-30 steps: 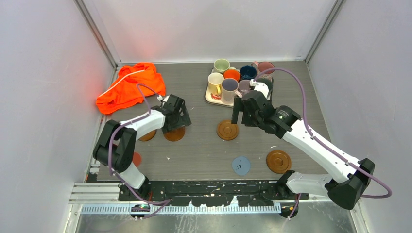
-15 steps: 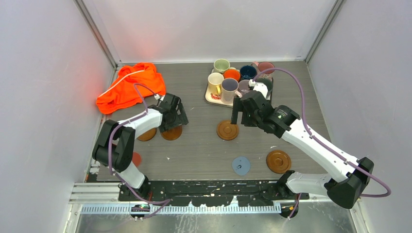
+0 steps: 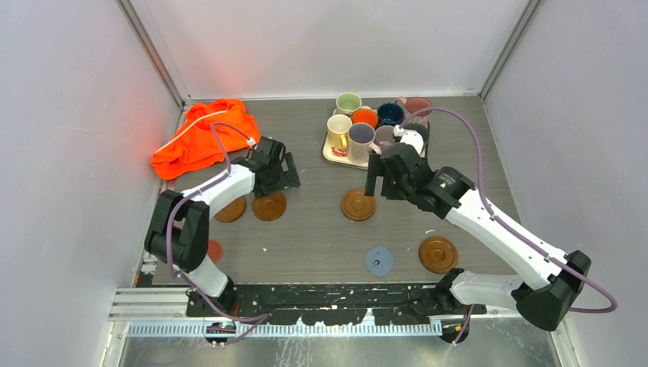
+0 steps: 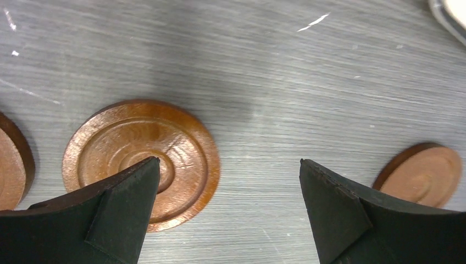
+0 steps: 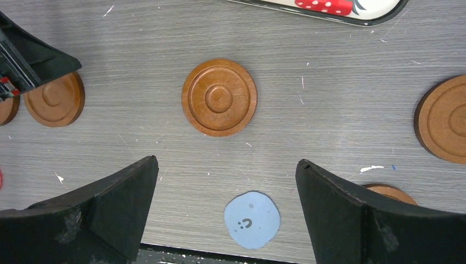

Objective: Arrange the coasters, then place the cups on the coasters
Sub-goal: Move the coaster to the center of the board.

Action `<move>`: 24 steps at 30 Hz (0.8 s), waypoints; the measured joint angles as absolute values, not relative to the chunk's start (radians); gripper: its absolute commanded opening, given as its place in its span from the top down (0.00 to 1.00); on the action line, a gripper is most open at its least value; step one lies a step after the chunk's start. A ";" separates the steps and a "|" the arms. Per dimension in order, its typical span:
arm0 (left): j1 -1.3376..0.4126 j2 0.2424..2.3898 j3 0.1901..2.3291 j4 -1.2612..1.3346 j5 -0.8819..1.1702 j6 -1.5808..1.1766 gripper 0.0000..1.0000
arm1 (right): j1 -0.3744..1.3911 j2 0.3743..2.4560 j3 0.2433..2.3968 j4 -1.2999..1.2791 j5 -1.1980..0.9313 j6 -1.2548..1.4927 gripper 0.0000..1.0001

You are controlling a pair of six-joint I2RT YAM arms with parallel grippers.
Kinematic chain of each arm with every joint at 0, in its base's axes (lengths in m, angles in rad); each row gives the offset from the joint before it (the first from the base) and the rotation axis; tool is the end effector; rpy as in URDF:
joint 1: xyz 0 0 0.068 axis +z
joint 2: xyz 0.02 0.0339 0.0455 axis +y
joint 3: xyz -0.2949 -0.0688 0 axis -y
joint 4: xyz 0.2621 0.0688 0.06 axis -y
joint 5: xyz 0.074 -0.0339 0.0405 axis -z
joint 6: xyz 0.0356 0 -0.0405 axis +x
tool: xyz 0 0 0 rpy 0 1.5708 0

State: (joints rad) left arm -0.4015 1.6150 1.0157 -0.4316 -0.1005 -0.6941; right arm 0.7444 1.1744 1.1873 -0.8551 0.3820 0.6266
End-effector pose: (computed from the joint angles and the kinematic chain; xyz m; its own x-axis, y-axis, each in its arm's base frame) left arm 0.3139 -0.1294 0.2160 -0.8252 -0.3411 -0.4502 -0.2427 0.9339 -0.2627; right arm 0.1846 0.1520 0.3690 -0.7061 0.0893 -0.7024 -0.0396 0.9855 0.1651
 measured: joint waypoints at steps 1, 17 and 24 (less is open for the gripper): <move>-0.406 1.612 1.030 -0.435 -0.099 -0.694 0.00 | 0.744 1.171 1.187 -0.856 0.382 0.627 0.00; -0.701 1.744 1.274 -0.454 -0.085 -0.725 0.00 | 0.744 1.101 1.188 -0.881 0.416 0.627 0.00; -0.810 1.898 1.411 -0.459 -0.081 -0.739 0.00 | 0.744 1.079 1.192 -0.912 0.435 0.627 0.00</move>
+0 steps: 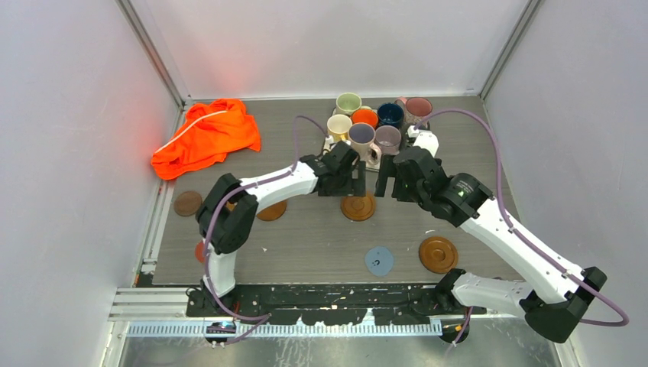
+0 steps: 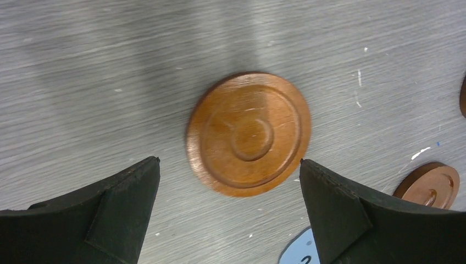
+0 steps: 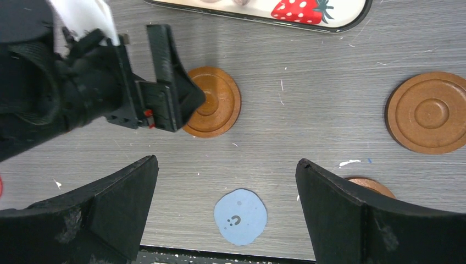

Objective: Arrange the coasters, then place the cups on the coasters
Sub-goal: Move the coaster to the center of the board.

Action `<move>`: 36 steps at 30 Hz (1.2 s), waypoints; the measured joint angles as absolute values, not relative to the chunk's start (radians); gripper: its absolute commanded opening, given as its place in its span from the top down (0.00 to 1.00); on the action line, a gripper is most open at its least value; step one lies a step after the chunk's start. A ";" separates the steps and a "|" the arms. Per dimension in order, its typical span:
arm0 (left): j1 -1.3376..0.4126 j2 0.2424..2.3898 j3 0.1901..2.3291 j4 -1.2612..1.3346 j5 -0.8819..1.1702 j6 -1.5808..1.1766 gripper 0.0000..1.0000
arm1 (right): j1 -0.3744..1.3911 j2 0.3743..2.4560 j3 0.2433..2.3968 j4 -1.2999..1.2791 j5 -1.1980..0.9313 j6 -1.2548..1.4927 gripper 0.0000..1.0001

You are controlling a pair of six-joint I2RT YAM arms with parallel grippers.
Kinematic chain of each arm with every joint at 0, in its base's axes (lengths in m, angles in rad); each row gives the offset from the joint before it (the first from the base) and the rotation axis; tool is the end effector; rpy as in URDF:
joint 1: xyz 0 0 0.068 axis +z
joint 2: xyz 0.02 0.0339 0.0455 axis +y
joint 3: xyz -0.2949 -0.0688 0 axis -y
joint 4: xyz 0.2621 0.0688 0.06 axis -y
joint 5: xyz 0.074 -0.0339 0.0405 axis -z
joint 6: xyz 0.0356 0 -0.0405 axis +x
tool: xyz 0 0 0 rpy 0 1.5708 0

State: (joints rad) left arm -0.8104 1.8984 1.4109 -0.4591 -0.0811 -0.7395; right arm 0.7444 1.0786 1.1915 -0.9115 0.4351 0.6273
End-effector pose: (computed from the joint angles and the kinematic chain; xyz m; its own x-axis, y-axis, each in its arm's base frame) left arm 0.3043 -0.3158 0.2341 -0.8779 -0.0517 -0.4761 0.1326 0.9291 -0.3453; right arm 0.1635 0.1302 0.3864 -0.6603 0.1155 -0.7421 -0.0130 0.9862 0.1651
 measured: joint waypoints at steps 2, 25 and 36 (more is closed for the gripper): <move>-0.836 1.934 1.446 -0.464 -0.080 -0.745 0.00 | 0.744 1.072 1.192 -0.917 0.442 0.627 0.00; -0.941 2.120 1.611 -0.482 -0.067 -0.768 0.00 | 0.744 1.064 1.203 -0.945 0.459 0.631 0.00; -0.927 2.042 1.486 -0.444 -0.109 -0.802 0.00 | 0.744 1.065 1.202 -0.941 0.451 0.632 0.00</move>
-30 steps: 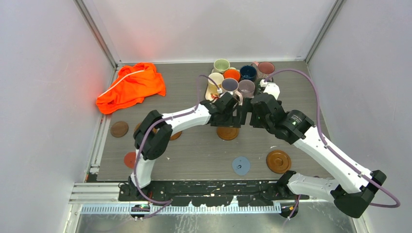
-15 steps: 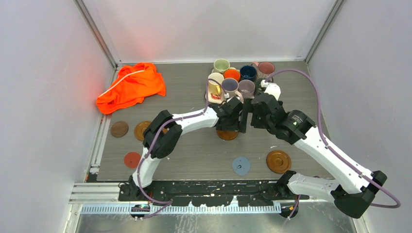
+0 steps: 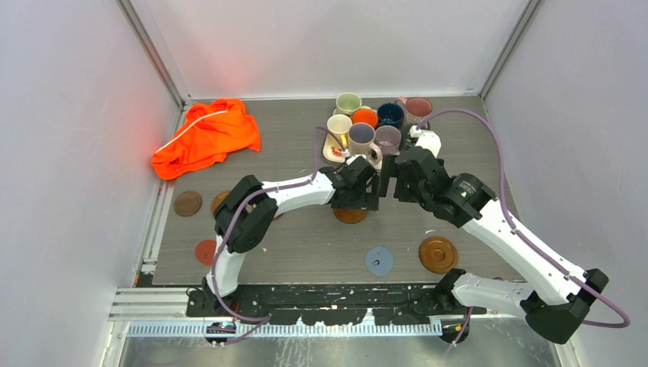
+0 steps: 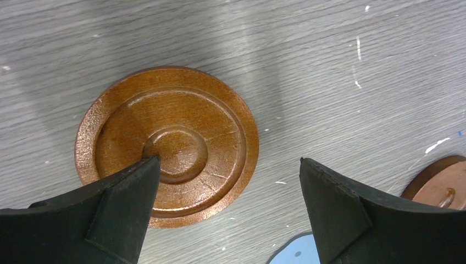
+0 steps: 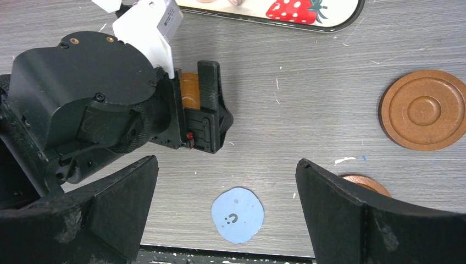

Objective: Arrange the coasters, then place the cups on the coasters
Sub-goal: Move the coaster to the center of the board.

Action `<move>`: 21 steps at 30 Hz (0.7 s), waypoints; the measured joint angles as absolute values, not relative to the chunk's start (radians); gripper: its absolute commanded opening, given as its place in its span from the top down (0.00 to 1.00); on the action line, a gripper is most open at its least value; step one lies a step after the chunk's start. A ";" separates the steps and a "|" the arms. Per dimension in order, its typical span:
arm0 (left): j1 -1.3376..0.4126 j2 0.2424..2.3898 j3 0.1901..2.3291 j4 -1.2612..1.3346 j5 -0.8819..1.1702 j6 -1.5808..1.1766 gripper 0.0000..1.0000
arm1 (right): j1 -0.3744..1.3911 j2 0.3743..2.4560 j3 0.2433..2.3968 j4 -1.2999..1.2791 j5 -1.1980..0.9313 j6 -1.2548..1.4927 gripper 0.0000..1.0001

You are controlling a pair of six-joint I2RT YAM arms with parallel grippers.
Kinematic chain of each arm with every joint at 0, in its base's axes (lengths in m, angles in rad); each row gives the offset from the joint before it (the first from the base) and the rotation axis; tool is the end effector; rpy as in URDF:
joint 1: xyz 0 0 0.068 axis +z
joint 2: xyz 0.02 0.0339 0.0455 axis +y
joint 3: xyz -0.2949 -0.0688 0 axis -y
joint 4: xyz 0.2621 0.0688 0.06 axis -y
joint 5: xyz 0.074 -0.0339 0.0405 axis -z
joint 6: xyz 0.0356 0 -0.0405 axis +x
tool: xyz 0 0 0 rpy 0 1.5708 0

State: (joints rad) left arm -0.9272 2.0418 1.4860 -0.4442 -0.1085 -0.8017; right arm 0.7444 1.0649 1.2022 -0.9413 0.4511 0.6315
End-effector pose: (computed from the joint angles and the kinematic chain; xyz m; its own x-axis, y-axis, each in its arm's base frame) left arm 0.2835 -0.3714 0.1969 -0.8974 0.0059 -0.4412 0.1658 0.9311 -0.3249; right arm 0.1592 0.1255 0.3904 -0.6561 0.1179 -0.7454 0.0001 0.9877 0.1562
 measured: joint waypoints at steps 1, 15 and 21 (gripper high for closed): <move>-0.925 2.035 1.475 -0.441 -0.111 -0.805 0.00 | 0.744 1.065 1.202 -0.939 0.450 0.632 0.00; -0.859 1.919 1.309 -0.419 -0.124 -0.823 0.00 | 0.744 1.098 1.201 -0.902 0.425 0.632 0.00; -0.830 1.893 1.273 -0.406 -0.123 -0.831 0.00 | 0.744 1.109 1.200 -0.889 0.419 0.632 0.00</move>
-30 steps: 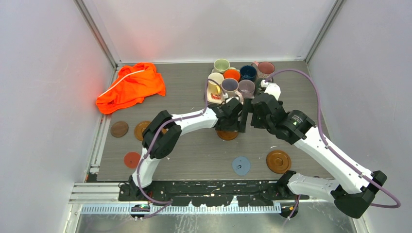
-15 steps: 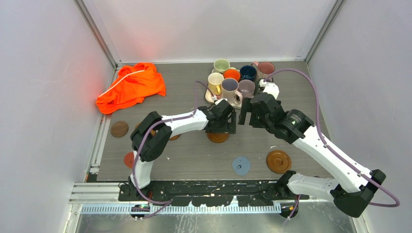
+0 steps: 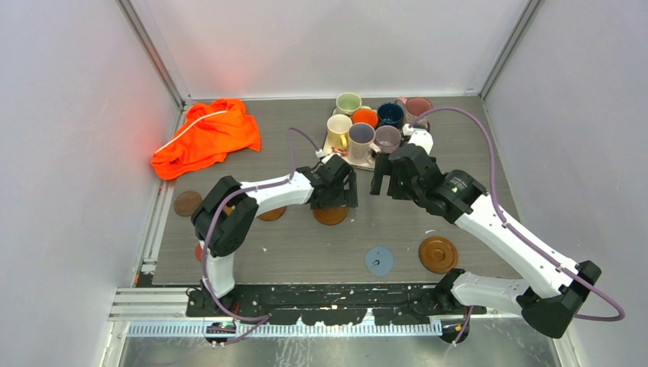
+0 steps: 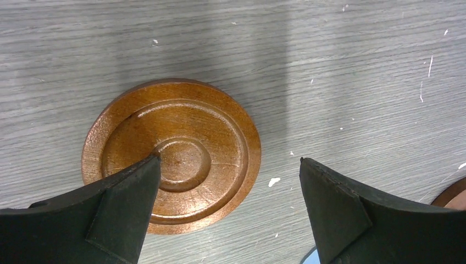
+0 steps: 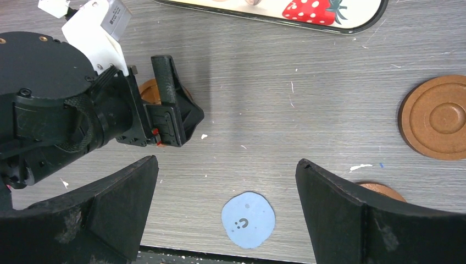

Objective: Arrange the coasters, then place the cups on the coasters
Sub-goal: Move the coaster to the center of the board.

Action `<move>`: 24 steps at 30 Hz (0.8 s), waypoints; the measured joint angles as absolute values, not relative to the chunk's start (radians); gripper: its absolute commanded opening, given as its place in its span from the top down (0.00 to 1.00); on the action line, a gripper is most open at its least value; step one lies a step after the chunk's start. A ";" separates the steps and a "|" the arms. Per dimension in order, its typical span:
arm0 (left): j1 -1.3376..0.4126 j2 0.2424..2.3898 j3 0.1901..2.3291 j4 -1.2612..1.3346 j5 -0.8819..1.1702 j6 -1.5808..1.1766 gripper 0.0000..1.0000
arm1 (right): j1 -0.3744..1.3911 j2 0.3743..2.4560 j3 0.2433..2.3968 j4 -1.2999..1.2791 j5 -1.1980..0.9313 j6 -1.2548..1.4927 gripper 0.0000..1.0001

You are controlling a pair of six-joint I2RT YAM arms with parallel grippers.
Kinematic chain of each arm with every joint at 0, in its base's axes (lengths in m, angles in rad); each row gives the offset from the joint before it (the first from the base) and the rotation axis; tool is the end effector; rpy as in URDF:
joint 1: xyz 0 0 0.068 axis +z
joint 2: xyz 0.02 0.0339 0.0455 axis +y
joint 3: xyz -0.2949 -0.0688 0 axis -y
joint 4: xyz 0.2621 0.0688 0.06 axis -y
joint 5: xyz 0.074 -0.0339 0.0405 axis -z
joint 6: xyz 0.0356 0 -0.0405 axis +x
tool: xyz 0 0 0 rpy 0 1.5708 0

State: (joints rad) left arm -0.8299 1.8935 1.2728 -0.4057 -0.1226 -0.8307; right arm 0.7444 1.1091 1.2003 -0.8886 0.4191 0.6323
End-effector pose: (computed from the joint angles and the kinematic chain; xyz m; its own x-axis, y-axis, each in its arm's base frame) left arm 0.2855 -0.3057 0.1960 -0.8985 -0.1035 -0.4265 0.0387 0.9493 -0.3119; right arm 0.1706 0.1374 0.3849 -0.6667 0.1198 -0.7356 -0.0196 0.9838 0.1780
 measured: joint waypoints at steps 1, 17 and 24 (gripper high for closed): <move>-0.825 1.890 1.268 -0.405 -0.123 -0.831 0.00 | 0.744 1.111 1.200 -0.888 0.418 0.632 0.00; -0.749 1.871 1.243 -0.402 -0.121 -0.822 0.00 | 0.744 1.120 1.200 -0.883 0.417 0.632 0.00; -0.726 1.856 1.223 -0.399 -0.124 -0.805 0.00 | 0.744 1.120 1.200 -0.883 0.417 0.632 0.00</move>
State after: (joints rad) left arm -0.7258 1.8561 1.2228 -0.3988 -0.1238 -0.8051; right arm 0.7444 1.1202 1.2003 -0.8833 0.4168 0.6315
